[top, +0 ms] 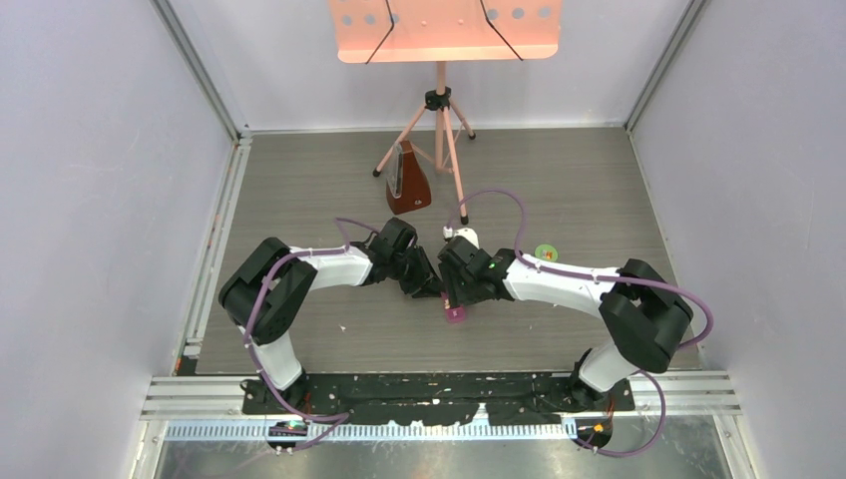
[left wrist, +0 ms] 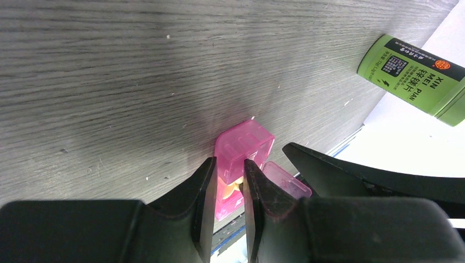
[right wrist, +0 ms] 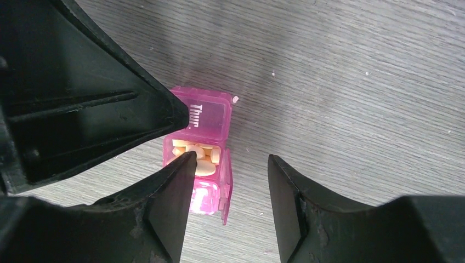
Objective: Sort the pills into containers
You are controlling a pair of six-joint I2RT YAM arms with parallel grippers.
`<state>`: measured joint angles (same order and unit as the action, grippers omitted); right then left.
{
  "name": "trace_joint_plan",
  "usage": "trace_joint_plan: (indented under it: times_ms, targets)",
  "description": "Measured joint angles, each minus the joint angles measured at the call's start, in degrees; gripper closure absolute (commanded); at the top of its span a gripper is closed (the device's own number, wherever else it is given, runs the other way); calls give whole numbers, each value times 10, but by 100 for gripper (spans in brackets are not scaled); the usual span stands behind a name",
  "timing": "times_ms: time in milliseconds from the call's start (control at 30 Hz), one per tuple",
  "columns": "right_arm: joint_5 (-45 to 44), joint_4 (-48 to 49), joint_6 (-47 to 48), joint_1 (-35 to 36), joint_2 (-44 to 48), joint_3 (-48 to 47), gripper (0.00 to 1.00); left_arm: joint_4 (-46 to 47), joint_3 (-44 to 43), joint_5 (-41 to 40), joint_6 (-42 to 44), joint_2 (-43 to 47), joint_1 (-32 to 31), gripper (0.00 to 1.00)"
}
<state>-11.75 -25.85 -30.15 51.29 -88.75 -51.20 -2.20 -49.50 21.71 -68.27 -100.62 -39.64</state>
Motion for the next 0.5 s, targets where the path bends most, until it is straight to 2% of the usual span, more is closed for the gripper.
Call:
trace_joint_plan:
  times_ms: [500]
  targets:
    - [35, -1, 3, 2, 24, 2, 44, 0, 0, 1, 0, 0, 0, 76]
